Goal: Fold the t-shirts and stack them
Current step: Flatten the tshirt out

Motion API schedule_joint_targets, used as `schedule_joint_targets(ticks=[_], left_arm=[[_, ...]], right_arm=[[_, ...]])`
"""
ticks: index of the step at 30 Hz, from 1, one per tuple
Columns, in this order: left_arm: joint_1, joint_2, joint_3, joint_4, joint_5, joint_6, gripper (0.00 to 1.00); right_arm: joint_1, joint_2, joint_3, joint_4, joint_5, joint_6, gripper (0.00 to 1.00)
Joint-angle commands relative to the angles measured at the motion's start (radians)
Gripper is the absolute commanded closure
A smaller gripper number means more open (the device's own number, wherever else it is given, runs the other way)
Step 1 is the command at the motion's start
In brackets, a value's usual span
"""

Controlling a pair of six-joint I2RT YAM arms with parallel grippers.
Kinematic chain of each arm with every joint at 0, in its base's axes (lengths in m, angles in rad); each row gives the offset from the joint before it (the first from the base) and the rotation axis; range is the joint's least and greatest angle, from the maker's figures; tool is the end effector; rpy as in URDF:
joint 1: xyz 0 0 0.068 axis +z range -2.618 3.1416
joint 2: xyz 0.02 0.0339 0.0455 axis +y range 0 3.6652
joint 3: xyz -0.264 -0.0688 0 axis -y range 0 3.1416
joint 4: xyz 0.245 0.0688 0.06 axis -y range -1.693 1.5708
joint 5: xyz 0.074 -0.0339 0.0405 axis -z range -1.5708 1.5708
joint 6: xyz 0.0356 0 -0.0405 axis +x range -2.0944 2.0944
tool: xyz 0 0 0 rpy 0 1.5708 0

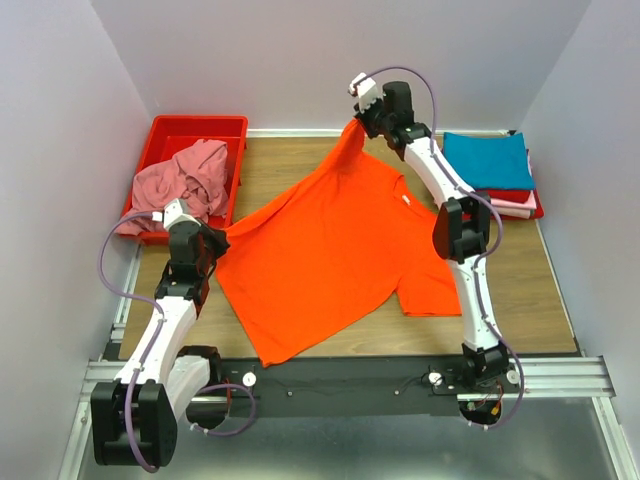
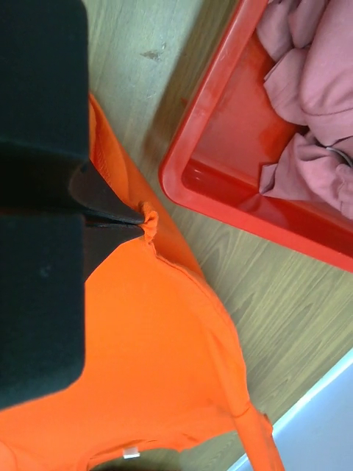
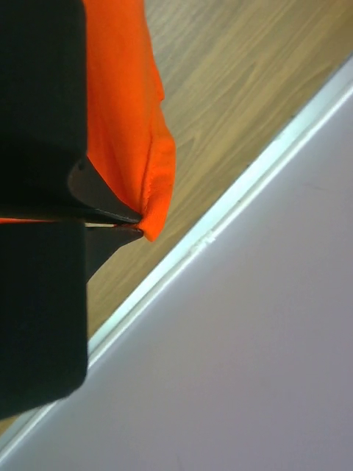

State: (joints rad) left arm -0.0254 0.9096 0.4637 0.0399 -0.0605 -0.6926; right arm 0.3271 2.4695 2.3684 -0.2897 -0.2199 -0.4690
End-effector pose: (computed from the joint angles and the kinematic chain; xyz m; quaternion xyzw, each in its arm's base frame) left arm 0.2054 -0.0031 0.2271 -0.2891 0.7833 -0.1695 0.5236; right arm 0.5438 0.1927 0.2714 -0.3764 0.7377 0.0517 0.5581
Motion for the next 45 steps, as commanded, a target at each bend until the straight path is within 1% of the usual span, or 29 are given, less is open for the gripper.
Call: schedule_joint_targets(ticks=[1, 2, 4, 5, 6, 7, 9, 10, 11, 12, 13, 14, 15, 16, 17, 18, 19, 20, 21, 24, 26, 29, 31, 34, 38, 40, 41, 42, 45], left_arm=[[0.008, 0.003, 0.013, 0.031, -0.068, 0.008, 1.0], [0.008, 0.005, 0.015, 0.025, -0.079, 0.007, 1.0], [0.008, 0.006, 0.026, 0.009, -0.094, 0.004, 1.0], [0.008, 0.003, 0.045, -0.017, -0.117, 0.004, 0.91], [0.01, -0.001, 0.058, -0.035, -0.13, 0.004, 0.81], [0.01, -0.009, 0.072, -0.038, -0.151, 0.001, 0.68], [0.01, -0.046, 0.098, -0.096, -0.166, -0.004, 0.48], [0.009, -0.061, 0.104, -0.106, -0.171, -0.005, 0.47], [0.01, -0.077, 0.108, -0.124, -0.17, -0.004, 0.45], [0.01, -0.107, 0.116, -0.136, -0.167, -0.004, 0.42], [0.009, -0.124, 0.121, -0.146, -0.153, -0.004, 0.42], [0.01, -0.156, 0.122, -0.164, -0.142, -0.004, 0.41], [0.01, -0.173, 0.121, -0.169, -0.124, -0.001, 0.41], [0.01, -0.189, 0.119, -0.173, -0.083, 0.004, 0.41], [0.01, -0.218, 0.116, -0.175, -0.056, 0.016, 0.41], [0.01, -0.235, 0.113, -0.172, -0.021, 0.03, 0.41], [0.01, -0.248, 0.109, -0.164, 0.017, 0.044, 0.41], [0.01, -0.262, 0.104, -0.155, 0.1, 0.056, 0.41], [0.01, -0.281, 0.101, -0.149, 0.152, 0.065, 0.38], [0.01, -0.299, 0.095, -0.124, 0.234, 0.082, 0.35], [0.01, -0.301, 0.099, -0.118, 0.287, 0.087, 0.35], [0.01, -0.29, 0.112, -0.118, 0.341, 0.102, 0.35], [0.01, -0.284, 0.119, -0.129, 0.363, 0.107, 0.35], [0.01, -0.294, 0.127, -0.166, 0.383, 0.122, 0.35], [0.01, -0.34, 0.115, -0.198, 0.398, 0.128, 0.35], [0.01, -0.353, 0.11, -0.198, 0.412, 0.123, 0.35], [0.01, -0.357, 0.11, -0.198, 0.416, 0.119, 0.35], [0.01, -0.36, 0.119, -0.205, 0.418, 0.12, 0.35], [0.01, -0.359, 0.138, -0.227, 0.418, 0.125, 0.35]], right_arm=[[0.03, 0.081, 0.077, 0.067, 0.033, 0.023, 0.9], [0.049, 0.092, 0.086, 0.101, 0.071, 0.023, 0.75], [0.07, 0.124, 0.097, 0.158, 0.153, 0.024, 0.5], [0.085, 0.132, 0.098, 0.199, 0.237, 0.027, 0.25], [0.087, 0.129, 0.095, 0.208, 0.269, 0.033, 0.17], [0.087, 0.121, 0.091, 0.21, 0.308, 0.047, 0.14], [0.081, 0.089, 0.028, 0.208, 0.346, 0.047, 0.13], [0.073, 0.016, -0.021, 0.207, 0.353, 0.05, 0.12], [0.05, -0.027, -0.073, 0.201, 0.332, 0.073, 0.12], [0.037, -0.09, -0.213, 0.192, 0.298, 0.085, 0.12], [0.02, -0.148, -0.288, 0.176, 0.25, 0.09, 0.12], [-0.009, -0.282, -0.364, 0.14, 0.143, 0.087, 0.12], [-0.025, -0.347, -0.453, 0.114, 0.096, 0.084, 0.12], [-0.037, -0.407, -0.589, 0.075, 0.05, 0.073, 0.12], [-0.06, -0.525, -0.717, -0.012, -0.005, 0.06, 0.12], [-0.069, -0.576, -0.718, -0.05, -0.015, 0.059, 0.12], [-0.083, -0.631, -0.838, -0.092, -0.03, 0.056, 0.13], [-0.114, -0.679, -0.891, -0.127, -0.047, 0.059, 0.13], [-0.135, -0.764, -0.994, -0.187, -0.052, 0.061, 0.15], [-0.223, -0.89, -1.135, -0.264, -0.049, 0.043, 0.18], [-0.296, -0.929, -1.239, -0.279, -0.049, 0.026, 0.2], [-0.364, -0.929, -1.313, -0.298, -0.058, 0.006, 0.29], [-0.378, -0.903, -1.325, -0.305, -0.065, 0.003, 0.32], [-0.393, -0.848, -1.338, -0.31, -0.081, -0.005, 0.34], [-0.402, -0.767, -1.338, -0.31, -0.101, -0.005, 0.41], [-0.404, -0.75, -1.338, -0.313, -0.105, -0.002, 0.43], [-0.404, -0.744, -1.342, -0.315, -0.108, -0.003, 0.48], [-0.404, -0.744, -1.345, -0.322, -0.11, -0.003, 0.6], [-0.405, -0.774, -1.37, -0.341, -0.089, -0.022, 0.8]])
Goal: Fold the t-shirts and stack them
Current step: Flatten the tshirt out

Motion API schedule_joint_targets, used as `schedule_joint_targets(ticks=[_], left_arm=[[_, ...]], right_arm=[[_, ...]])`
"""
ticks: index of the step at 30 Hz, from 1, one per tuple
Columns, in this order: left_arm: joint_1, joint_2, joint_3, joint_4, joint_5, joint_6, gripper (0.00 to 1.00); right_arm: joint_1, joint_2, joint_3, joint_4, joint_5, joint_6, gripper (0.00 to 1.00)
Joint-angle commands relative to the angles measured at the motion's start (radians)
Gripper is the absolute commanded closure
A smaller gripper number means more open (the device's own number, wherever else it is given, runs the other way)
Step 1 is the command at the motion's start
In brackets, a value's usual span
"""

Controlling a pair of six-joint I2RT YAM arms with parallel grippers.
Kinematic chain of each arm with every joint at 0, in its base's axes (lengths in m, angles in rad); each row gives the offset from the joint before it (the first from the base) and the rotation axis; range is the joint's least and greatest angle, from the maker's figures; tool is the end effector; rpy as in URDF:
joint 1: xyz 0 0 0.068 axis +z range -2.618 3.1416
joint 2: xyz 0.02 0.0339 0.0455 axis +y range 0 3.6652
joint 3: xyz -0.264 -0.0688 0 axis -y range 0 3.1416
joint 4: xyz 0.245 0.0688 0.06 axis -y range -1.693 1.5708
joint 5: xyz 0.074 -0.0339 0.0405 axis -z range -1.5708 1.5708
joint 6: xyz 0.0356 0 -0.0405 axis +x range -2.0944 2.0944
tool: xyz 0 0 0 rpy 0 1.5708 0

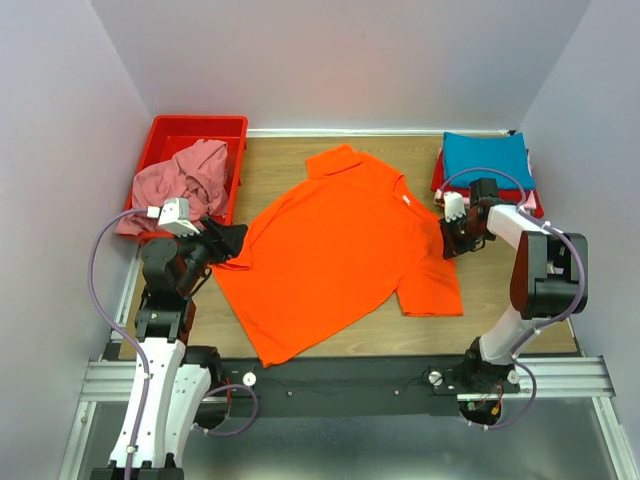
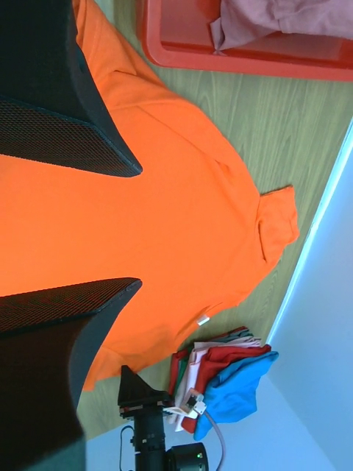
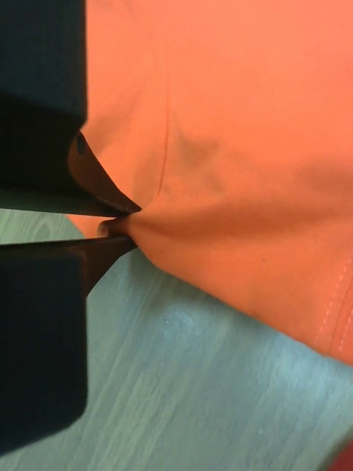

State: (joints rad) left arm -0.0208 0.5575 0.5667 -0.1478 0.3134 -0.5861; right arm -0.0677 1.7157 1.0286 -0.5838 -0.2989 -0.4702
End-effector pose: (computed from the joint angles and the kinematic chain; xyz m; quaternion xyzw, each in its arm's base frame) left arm 0.1470 -0.0140 0.3005 -0.1094 0.7441 -0.3061 0.5836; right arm 0.3175 -0.0110 0.1625 -0.2172 0.9536 0.1027 0.1815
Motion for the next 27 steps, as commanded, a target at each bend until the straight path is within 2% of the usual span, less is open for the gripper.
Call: schedule_joint_targets(ticks=[1, 7, 11, 13, 18, 20, 21, 22, 24, 25, 27], left_arm=[[0.005, -0.008, 0.038, -0.042, 0.047, 0.019, 0.35], [0.005, -0.005, 0.019, -0.045, 0.078, -0.038, 0.35], [-0.004, 0.05, -0.007, -0.151, 0.156, -0.063, 0.38], [-0.066, 0.088, -0.014, -0.206, 0.162, -0.04, 0.4], [-0.359, 0.094, -0.028, -0.338, 0.055, -0.087, 0.43], [-0.535, 0.119, -0.028, -0.374, -0.009, -0.136, 0.44], [-0.594, 0.149, -0.018, -0.415, -0.04, -0.155, 0.45], [-0.723, 0.168, -0.011, -0.435, -0.071, -0.176, 0.45], [-0.844, 0.241, 0.016, -0.489, -0.154, -0.242, 0.45], [-0.969, 0.269, 0.028, -0.527, -0.209, -0.285, 0.45], [-1.072, 0.378, 0.061, -0.564, -0.253, -0.316, 0.45]], right_arm=[[-0.014, -0.031, -0.048, -0.05, 0.0, -0.033, 0.83], [-0.038, -0.106, -0.108, -0.102, 0.072, -0.099, 0.87], [-0.053, -0.125, -0.137, -0.117, 0.089, -0.131, 0.86], [-0.06, -0.125, -0.137, -0.117, 0.084, -0.133, 0.86], [-0.084, -0.093, -0.113, -0.114, 0.057, -0.123, 0.86], [-0.096, -0.085, -0.102, -0.116, 0.05, -0.122, 0.85], [-0.099, -0.079, -0.099, -0.116, 0.044, -0.123, 0.85], [-0.103, -0.077, -0.096, -0.116, 0.043, -0.123, 0.85], [-0.112, -0.074, -0.093, -0.116, 0.038, -0.125, 0.85], [-0.116, -0.074, -0.093, -0.116, 0.037, -0.127, 0.85], [-0.122, -0.074, -0.094, -0.116, 0.029, -0.13, 0.85]])
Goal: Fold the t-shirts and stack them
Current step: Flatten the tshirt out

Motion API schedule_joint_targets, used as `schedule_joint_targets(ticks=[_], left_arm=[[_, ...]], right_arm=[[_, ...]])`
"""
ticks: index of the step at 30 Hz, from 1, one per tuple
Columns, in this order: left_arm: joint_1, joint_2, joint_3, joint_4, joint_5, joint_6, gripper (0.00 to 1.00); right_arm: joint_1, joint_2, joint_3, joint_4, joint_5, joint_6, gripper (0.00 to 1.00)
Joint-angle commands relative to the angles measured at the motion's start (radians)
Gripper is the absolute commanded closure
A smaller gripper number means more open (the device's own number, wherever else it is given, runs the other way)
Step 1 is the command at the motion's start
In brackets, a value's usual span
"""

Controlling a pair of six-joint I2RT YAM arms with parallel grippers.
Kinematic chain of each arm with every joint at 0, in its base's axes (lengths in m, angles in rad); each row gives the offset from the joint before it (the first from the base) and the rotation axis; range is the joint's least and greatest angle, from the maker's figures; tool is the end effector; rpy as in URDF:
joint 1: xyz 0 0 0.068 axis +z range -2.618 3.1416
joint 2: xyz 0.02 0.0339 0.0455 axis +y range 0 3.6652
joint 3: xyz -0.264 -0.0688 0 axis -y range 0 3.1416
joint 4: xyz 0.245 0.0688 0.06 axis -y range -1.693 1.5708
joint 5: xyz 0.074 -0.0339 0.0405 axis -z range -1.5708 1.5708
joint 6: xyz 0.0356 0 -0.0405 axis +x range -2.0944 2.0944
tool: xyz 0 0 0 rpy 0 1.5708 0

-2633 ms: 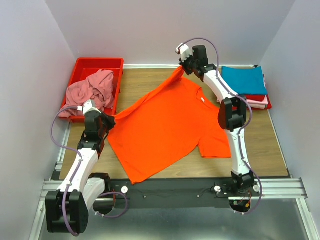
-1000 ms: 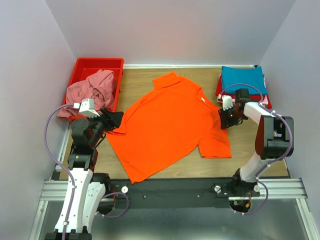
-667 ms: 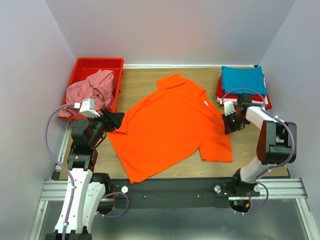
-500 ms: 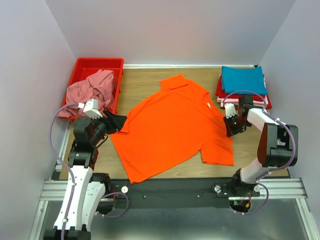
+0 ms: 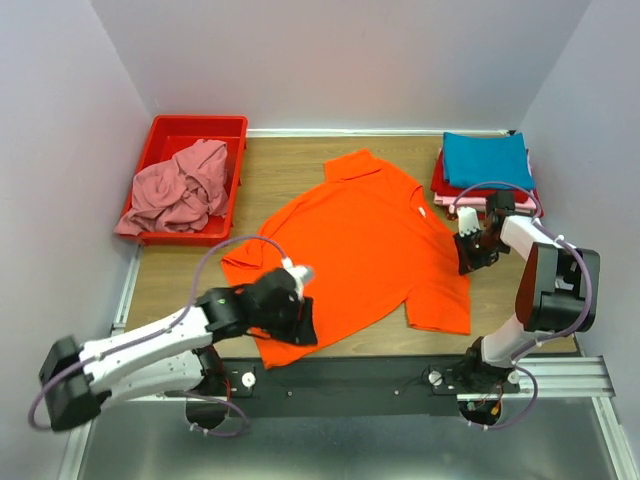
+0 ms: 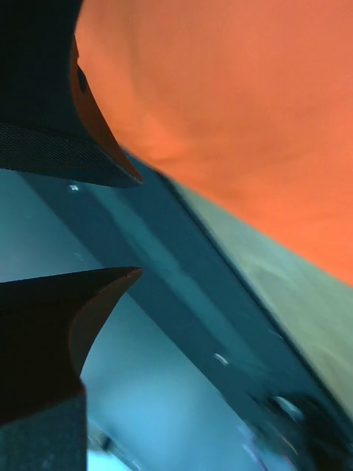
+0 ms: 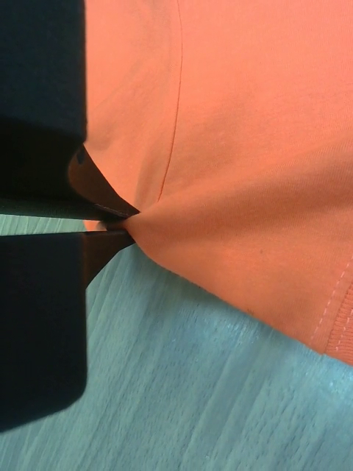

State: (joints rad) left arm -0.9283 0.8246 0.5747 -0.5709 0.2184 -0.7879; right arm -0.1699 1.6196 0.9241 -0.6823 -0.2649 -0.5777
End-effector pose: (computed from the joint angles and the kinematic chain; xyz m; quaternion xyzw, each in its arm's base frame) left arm 0.0940 -0.1384 0.2253 0.1047 0.9199 -0.3418 0.1613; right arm 0.2777 -0.0382 0.1599 -0.2122 0.9636 0.0875 0.1369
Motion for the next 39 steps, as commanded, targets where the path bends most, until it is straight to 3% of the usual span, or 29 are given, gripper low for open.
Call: schedule_joint_targets(ticks=[1, 7, 17, 22, 27, 39], left_arm=[[-0.24, 0.152, 0.065, -0.161, -0.197, -0.134, 0.45], [-0.388, 0.47, 0.166, -0.27, -0.359, -0.152, 0.44], [-0.402, 0.669, 0.258, -0.285, -0.482, -0.116, 0.46], [-0.403, 0.731, 0.269, -0.267, -0.472, -0.091, 0.63], [-0.414, 0.728, 0.257, -0.242, -0.418, -0.079, 0.92], [-0.567, 0.714, 0.281, -0.195, -0.235, -0.097, 0.97]], right_arm=[[-0.023, 0.022, 0.009, -0.017, -0.008, -0.025, 0.85], [-0.045, 0.022, -0.005, -0.019, -0.01, -0.045, 0.85], [-0.059, 0.016, -0.03, -0.019, -0.013, -0.074, 0.85], [-0.062, 0.006, -0.037, -0.019, -0.007, -0.085, 0.86], [-0.069, -0.012, -0.054, -0.023, 0.016, -0.106, 0.87], [-0.091, -0.121, -0.128, -0.052, 0.153, -0.183, 0.98]])
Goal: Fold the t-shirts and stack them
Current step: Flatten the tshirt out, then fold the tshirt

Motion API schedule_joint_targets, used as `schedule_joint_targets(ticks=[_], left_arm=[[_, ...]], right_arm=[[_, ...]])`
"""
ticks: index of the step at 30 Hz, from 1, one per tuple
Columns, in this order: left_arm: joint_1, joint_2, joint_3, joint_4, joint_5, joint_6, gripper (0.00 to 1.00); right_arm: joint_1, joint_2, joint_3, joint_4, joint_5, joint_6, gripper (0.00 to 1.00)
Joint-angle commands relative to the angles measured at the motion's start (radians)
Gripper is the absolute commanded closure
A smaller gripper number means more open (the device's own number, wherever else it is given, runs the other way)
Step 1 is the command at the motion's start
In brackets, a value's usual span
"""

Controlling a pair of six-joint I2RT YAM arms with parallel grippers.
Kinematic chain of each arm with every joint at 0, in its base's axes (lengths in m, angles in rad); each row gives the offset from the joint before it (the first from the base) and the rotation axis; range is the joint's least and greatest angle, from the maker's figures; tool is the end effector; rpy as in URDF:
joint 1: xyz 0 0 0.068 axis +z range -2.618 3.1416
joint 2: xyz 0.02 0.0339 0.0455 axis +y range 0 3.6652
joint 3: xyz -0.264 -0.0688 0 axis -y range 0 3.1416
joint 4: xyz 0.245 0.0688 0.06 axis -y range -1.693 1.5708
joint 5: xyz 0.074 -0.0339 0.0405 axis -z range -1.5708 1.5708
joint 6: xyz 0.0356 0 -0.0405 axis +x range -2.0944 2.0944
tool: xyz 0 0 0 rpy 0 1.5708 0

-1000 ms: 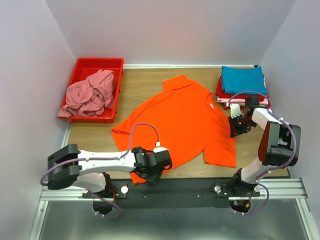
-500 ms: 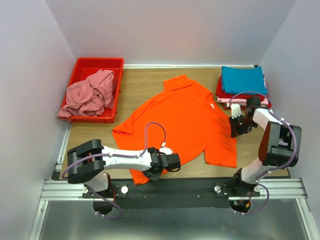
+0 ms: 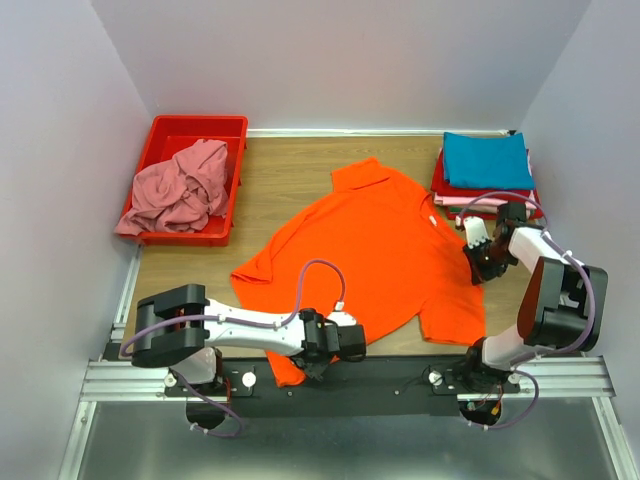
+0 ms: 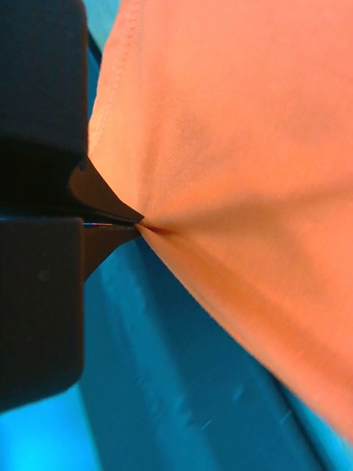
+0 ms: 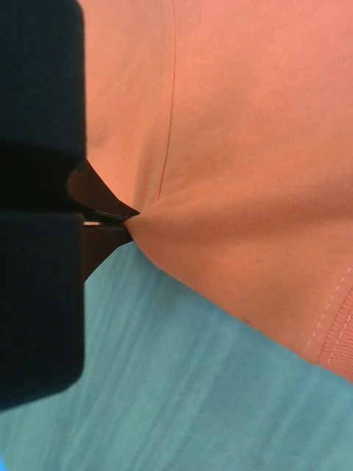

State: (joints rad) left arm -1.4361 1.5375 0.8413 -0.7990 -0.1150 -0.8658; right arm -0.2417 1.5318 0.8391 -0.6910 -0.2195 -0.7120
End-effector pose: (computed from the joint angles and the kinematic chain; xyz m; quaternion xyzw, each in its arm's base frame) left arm 0.0371 -0.2432 0.1572 0.2786 0.9580 -0.0110 0.0678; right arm 0.2512 -0.0539 0.1602 -0.2405 0.9600 0.0543 0.1325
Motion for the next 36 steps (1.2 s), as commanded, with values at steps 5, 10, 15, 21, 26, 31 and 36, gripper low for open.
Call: schedule_joint_targets(ticks=[5, 10, 15, 21, 26, 31, 36], left_arm=[[-0.115, -0.002, 0.031, 0.038, 0.167, -0.044, 0.96], [-0.122, -0.036, 0.065, 0.008, 0.144, -0.059, 0.69], [-0.08, -0.129, 0.157, -0.049, 0.075, -0.062, 0.48], [0.156, -0.282, 0.118, -0.011, -0.047, 0.014, 0.47], [0.544, -0.386, 0.018, 0.089, -0.152, 0.151, 0.48], [0.687, -0.26, 0.08, 0.08, -0.236, 0.232, 0.52], [0.724, -0.084, 0.127, 0.077, -0.244, 0.29, 0.53]], right_arm=[[-0.028, -0.091, -0.077, -0.077, 0.154, -0.101, 0.98], [-0.028, -0.151, -0.04, -0.14, 0.131, -0.129, 0.7], [-0.028, -0.124, 0.107, -0.235, -0.038, -0.133, 0.42], [-0.013, 0.028, 0.371, -0.429, -0.389, -0.165, 0.37], [0.094, 0.056, 0.4, -0.357, -0.589, -0.094, 0.37], [0.203, 0.082, 0.368, -0.179, -0.639, 0.037, 0.37], [0.206, 0.139, 0.385, -0.163, -0.681, 0.065, 0.37]])
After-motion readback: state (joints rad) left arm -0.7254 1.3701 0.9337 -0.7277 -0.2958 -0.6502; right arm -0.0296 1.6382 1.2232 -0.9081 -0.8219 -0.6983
